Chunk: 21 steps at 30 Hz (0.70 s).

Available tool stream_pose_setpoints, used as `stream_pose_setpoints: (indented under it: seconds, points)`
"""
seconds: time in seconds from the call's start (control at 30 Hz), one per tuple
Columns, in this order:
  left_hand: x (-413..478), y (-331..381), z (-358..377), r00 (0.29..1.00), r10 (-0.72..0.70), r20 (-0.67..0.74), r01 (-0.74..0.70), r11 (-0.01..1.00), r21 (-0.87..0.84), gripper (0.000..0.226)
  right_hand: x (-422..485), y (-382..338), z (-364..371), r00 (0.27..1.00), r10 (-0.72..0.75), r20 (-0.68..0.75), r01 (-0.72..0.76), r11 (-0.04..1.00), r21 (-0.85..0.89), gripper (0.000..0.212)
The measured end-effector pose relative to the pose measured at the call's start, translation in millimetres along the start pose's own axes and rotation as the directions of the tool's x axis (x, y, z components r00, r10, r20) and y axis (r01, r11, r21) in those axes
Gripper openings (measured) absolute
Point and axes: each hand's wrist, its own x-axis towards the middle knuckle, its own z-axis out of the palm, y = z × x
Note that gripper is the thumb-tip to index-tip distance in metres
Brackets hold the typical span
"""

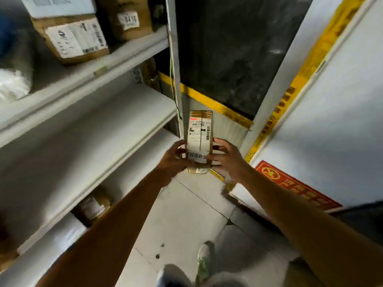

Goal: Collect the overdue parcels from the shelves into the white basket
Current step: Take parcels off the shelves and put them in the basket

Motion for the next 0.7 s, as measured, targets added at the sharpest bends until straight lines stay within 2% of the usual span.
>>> stream_pose_setpoints:
  seconds: [0.13,0.2,0.33,0.5,0.7]
  points:
    - [28,4,43,0.987,-0.071,0.146,0.058,0.994,0.094,0.073,-16,-1,-46,0.991,0.016,-0.131,0.001,0.992,0.123,0.063]
    - [36,5,63,0.973,-0.075,0.218,0.043,0.988,0.149,0.075,-27,2,-63,0.976,0.039,-0.216,-0.002,0.985,0.17,0.064]
    - [42,2,91,0.94,-0.104,0.324,0.017,0.965,0.261,0.084,-51,19,-81,0.94,0.037,-0.338,0.01,0.99,0.138,0.057]
    - [41,-13,114,0.832,-0.177,0.526,0.007,0.951,0.308,0.079,-92,46,-80,0.848,0.074,-0.525,0.041,0.978,0.204,0.058]
    - [20,-31,150,0.702,-0.249,0.667,-0.036,0.923,0.382,0.08,-149,80,-75,0.678,0.146,-0.72,0.096,0.954,0.284,0.063]
